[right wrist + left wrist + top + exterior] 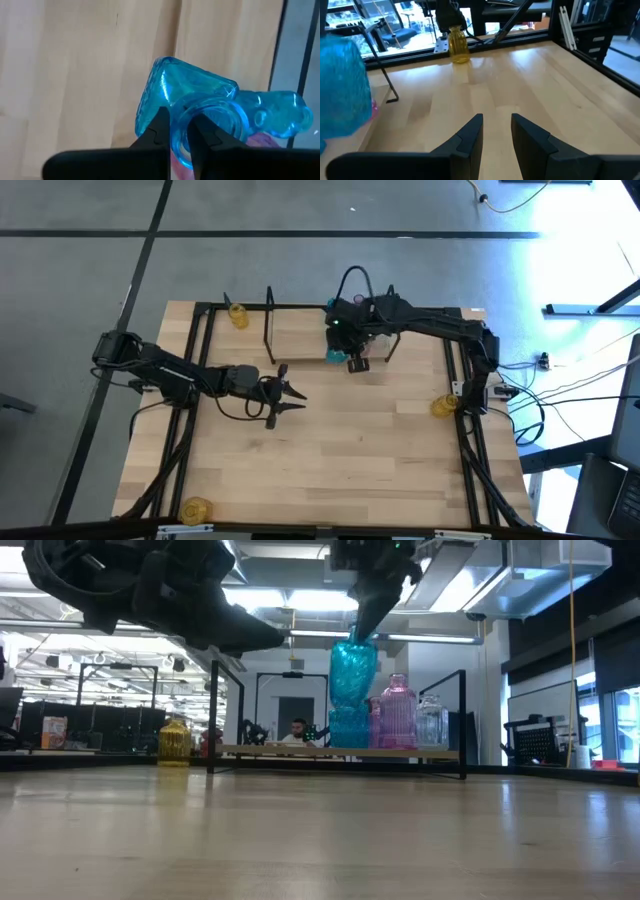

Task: Sort vases onto shelf
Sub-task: Put the blue vase aligned with the other blue vase on the shelf

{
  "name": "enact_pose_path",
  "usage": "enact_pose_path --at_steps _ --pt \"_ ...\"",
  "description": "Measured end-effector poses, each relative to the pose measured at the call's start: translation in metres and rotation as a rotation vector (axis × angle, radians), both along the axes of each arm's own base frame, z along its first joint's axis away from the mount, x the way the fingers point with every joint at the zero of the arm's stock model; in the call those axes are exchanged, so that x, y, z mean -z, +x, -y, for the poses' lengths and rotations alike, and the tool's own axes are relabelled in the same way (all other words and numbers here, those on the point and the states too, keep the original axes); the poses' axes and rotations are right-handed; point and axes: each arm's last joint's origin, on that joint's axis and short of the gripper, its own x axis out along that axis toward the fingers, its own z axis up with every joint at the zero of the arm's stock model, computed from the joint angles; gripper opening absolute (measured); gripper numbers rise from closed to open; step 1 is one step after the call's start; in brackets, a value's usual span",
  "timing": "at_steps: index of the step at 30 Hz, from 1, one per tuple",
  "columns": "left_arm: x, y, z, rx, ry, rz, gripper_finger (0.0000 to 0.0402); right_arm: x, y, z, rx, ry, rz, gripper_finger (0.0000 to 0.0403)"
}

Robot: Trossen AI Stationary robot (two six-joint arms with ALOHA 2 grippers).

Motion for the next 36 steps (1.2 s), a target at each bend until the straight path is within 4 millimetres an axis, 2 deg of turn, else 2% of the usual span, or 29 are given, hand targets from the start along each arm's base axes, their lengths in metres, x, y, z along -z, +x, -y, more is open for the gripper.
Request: enact_pose_path --at_steps 5,17,27,36 --pt "0.0 0.0 0.0 0.009 0.04 0.004 0.0094 0.017 0.008 0.009 -0.021 -0.006 -0.058 0.0019" --pt "0.0 0.0 0.0 0.006 0.043 0.005 0.0094 0.05 0.023 0.014 -0.035 -0.046 -0.179 0.0019" --pt "0.0 0.0 0.0 0.006 0.041 0.005 0.0094 0.052 0.023 0.017 -0.042 -0.085 -0.196 0.0019" --pt "0.0 0.0 0.0 0.006 0.041 0.005 0.0094 0.051 0.02 0.033 -0.017 -0.07 -0.184 0.0019"
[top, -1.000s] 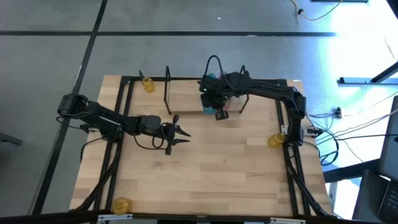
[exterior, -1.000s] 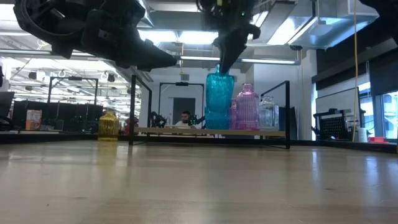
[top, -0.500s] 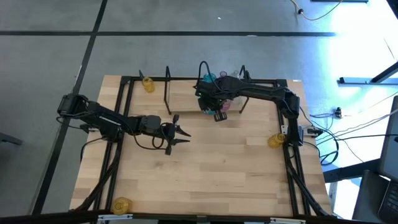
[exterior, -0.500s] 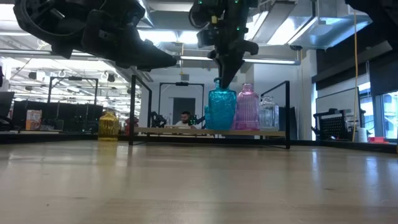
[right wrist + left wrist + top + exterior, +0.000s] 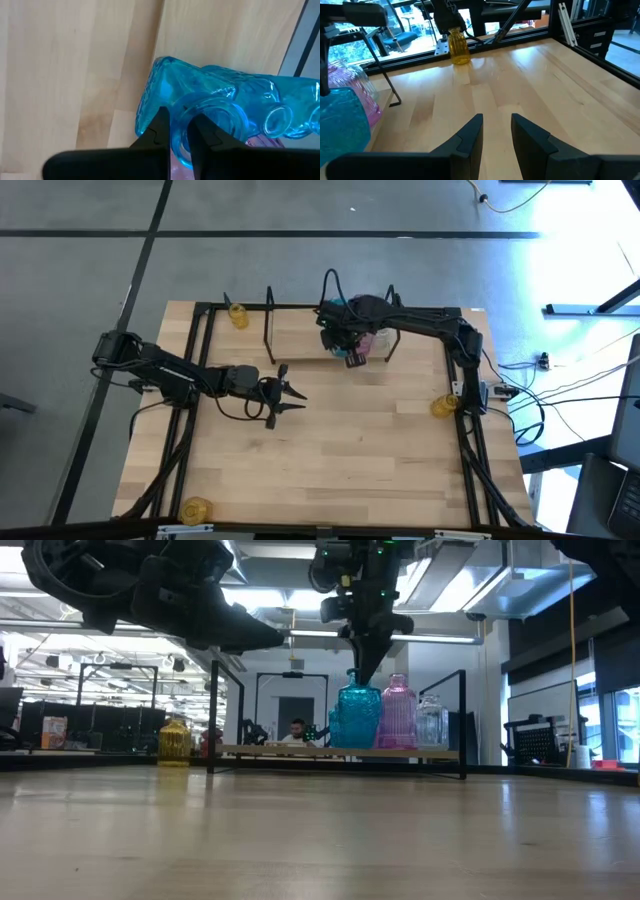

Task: Sort vases onto shelf
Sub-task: Put the blue vase aligned with the other blue vase on the shelf

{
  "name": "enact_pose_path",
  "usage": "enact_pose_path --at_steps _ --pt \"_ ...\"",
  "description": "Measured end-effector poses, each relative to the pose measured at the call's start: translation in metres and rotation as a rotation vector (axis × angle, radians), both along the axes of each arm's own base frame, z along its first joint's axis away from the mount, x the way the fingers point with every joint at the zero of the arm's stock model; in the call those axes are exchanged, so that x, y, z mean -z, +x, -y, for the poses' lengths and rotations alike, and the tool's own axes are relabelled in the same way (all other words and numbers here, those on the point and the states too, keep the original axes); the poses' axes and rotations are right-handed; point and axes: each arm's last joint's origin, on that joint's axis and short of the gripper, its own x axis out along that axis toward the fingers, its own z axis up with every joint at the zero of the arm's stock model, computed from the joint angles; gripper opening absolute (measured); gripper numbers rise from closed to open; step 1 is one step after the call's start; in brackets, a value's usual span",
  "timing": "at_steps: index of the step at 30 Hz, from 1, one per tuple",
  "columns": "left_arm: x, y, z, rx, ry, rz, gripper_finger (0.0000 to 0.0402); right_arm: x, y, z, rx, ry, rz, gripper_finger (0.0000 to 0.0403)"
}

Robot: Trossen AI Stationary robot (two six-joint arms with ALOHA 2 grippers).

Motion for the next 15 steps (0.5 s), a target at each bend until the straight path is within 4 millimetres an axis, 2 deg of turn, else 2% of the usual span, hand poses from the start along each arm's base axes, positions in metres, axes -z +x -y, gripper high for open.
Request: enact_pose_path --at_steps 15 --pt "0.0 0.0 0.0 0.0 0.0 -0.001 0.0094 -0.001 -0.001 0.015 0.011 -0.016 0.029 0.0019"
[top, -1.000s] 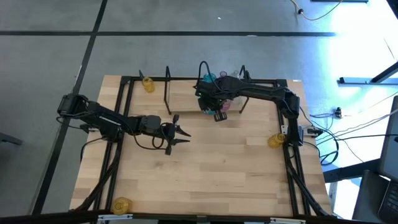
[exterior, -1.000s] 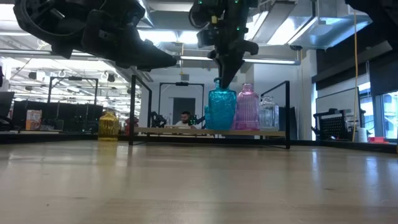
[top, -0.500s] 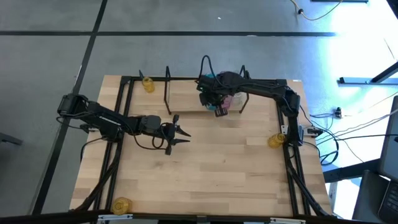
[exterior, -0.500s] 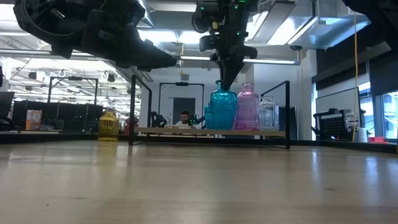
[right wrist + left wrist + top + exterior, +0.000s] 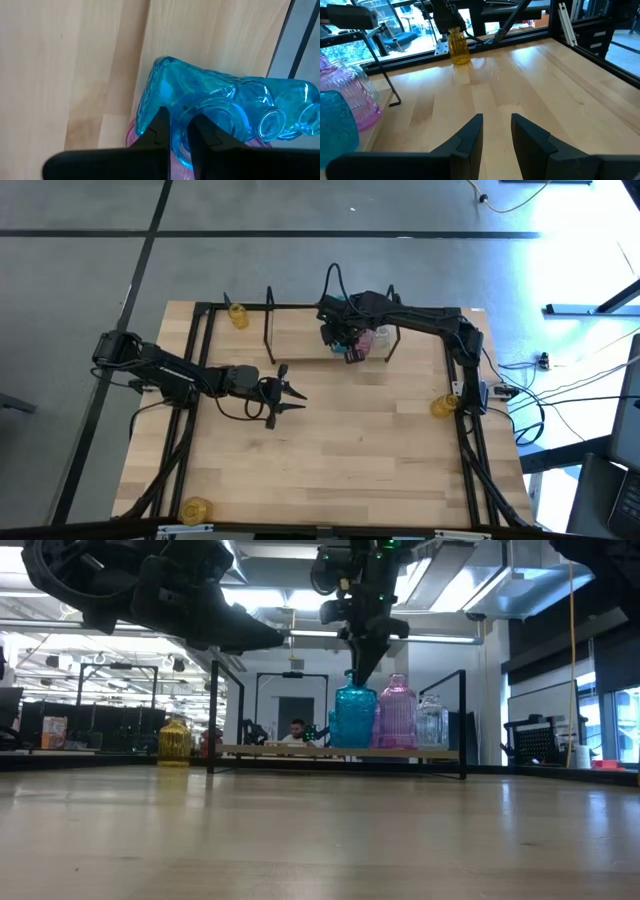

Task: Sort vases onto shelf
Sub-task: Put the blue vase aligned with the other blue vase on the shelf

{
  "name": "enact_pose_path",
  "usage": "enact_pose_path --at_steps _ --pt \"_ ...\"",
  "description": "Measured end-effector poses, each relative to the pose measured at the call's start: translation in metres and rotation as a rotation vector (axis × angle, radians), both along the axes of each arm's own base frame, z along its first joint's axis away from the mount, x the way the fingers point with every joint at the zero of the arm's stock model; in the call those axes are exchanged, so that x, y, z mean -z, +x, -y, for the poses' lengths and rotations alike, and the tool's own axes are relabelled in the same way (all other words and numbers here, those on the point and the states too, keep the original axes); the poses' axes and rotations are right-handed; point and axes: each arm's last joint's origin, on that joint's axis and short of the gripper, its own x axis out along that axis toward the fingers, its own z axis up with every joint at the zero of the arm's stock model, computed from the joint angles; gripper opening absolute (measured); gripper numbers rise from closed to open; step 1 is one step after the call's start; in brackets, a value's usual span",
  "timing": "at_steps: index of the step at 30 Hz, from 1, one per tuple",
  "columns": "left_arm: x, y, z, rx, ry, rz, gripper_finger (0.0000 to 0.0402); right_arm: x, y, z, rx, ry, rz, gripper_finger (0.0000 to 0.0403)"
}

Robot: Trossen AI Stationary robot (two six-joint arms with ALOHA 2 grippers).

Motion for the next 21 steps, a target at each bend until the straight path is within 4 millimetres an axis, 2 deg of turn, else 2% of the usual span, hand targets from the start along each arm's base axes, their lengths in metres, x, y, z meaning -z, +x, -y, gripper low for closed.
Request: enact_pose_path --at_steps 21 --pt "0.0001 -0.0001 0.0 0.0 0.0 0.0 0.0094 -0.0001 0.0002 0.0028 0.008 0.005 0.013 0.002"
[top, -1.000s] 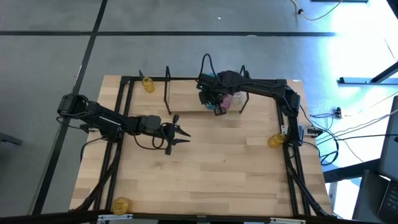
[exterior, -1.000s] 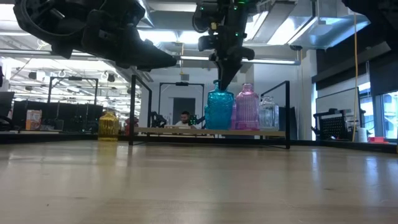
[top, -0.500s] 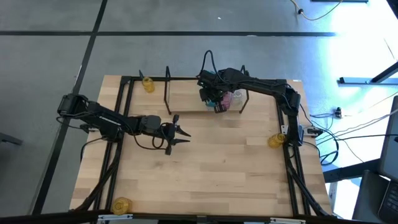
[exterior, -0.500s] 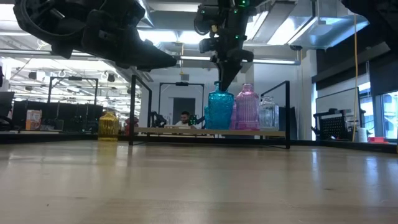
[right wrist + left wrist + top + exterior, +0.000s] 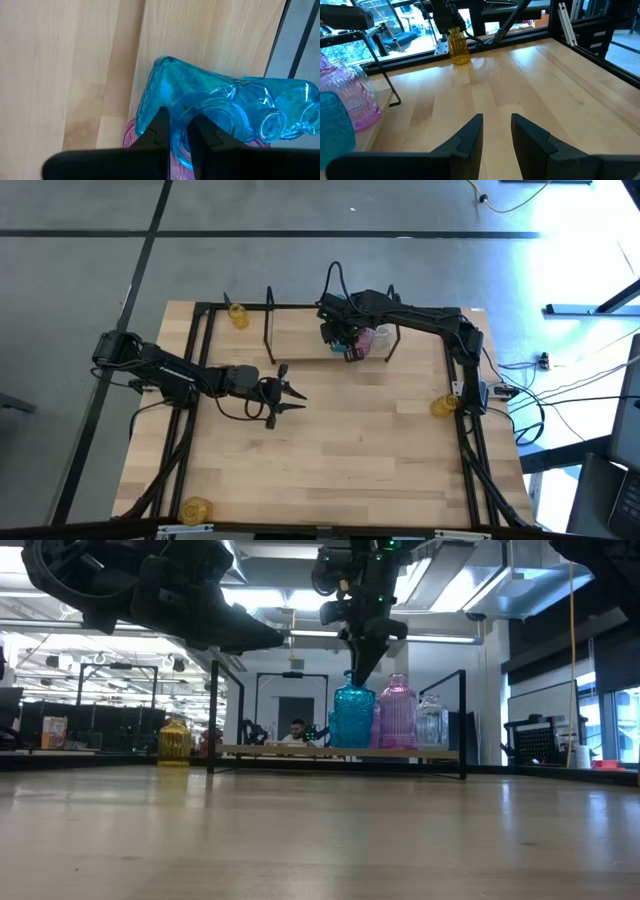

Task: Sort vases onto shelf
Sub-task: Put the blue vase aligned with the other blue vase on the shelf

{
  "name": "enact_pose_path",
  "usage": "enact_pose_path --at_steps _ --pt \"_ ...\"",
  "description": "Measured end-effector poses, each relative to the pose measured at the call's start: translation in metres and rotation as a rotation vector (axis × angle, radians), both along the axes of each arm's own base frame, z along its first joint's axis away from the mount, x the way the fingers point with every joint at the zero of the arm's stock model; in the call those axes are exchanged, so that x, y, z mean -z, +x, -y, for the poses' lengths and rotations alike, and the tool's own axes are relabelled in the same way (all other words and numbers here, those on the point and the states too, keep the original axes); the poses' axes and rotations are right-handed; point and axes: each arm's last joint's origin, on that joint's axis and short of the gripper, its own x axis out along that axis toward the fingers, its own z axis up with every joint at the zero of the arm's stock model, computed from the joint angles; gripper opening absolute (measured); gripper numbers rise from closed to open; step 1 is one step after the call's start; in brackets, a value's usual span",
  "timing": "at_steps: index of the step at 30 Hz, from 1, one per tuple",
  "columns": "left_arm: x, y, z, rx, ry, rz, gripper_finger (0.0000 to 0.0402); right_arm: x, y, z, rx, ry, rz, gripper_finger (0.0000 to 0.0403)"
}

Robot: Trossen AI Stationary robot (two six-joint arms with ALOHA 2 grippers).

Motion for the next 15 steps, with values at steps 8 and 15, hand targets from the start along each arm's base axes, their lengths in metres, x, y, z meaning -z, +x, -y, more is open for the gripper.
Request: enact_pose_path --at_steps 8,15 --pt "0.0 0.0 0.0 0.0 0.0 0.0 0.0094 -0.0005 0.0003 0.0004 0.023 -0.01 0.004 0.0076" --pt "0.0 0.0 0.0 0.0 0.0 0.0 0.0094 -0.0006 0.0001 0.0001 0.021 -0.004 0.004 0.0107"
